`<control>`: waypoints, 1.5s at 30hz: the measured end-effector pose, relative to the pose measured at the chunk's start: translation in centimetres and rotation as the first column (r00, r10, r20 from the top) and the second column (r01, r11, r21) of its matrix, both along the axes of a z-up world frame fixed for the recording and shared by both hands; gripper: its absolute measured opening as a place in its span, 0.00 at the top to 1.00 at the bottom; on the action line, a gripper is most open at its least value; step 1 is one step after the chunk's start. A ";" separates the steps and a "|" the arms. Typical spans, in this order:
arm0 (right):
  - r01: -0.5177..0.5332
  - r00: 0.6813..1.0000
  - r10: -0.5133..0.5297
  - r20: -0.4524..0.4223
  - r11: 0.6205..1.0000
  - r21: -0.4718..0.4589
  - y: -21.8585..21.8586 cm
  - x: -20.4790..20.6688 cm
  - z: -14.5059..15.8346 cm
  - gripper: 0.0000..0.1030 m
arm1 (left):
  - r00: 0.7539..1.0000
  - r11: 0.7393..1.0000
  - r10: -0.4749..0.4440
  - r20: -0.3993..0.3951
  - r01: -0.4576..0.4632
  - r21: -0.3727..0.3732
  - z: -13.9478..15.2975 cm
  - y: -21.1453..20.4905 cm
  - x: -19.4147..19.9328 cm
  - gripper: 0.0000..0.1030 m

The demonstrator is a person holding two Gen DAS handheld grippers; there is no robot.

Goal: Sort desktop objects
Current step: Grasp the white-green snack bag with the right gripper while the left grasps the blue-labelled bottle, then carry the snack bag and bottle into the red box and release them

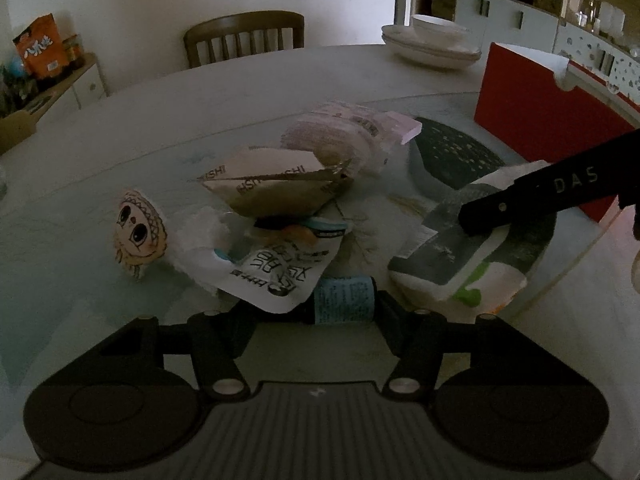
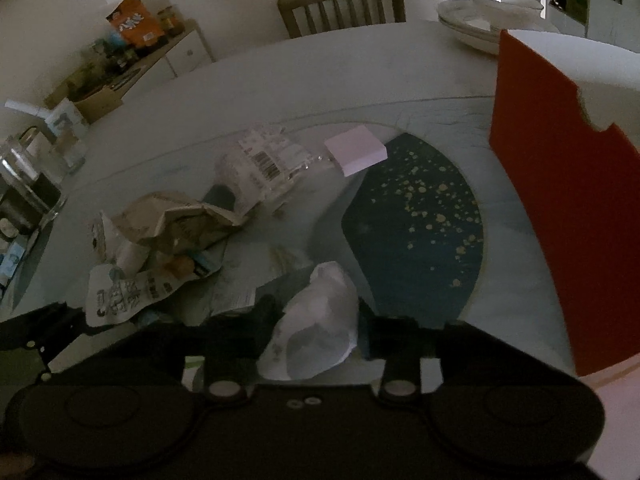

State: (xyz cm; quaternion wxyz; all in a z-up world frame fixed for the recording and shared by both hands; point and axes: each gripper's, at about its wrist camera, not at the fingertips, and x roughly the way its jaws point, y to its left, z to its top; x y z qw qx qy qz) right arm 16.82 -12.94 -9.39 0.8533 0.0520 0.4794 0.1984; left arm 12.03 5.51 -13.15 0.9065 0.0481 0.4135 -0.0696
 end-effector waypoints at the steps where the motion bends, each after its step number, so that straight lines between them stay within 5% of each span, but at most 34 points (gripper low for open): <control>1: -0.002 1.000 0.002 0.006 1.000 -0.005 -0.1 -0.2 0.1 0.65 | 1.000 1.000 -0.002 -0.002 0.002 -0.001 0.0 -0.1 -0.1 0.40; 21: 0.032 0.999 -0.033 0.013 0.999 0.029 -5.1 -2.5 2.4 0.71 | 0.998 0.997 -0.064 -0.021 0.063 -0.035 1.3 -4.7 -2.6 0.40; 45: 0.080 0.990 -0.090 0.111 0.992 0.094 -12.3 -4.1 8.6 0.71 | 0.990 0.981 -0.133 0.040 0.138 -0.135 8.1 -10.7 -1.4 0.40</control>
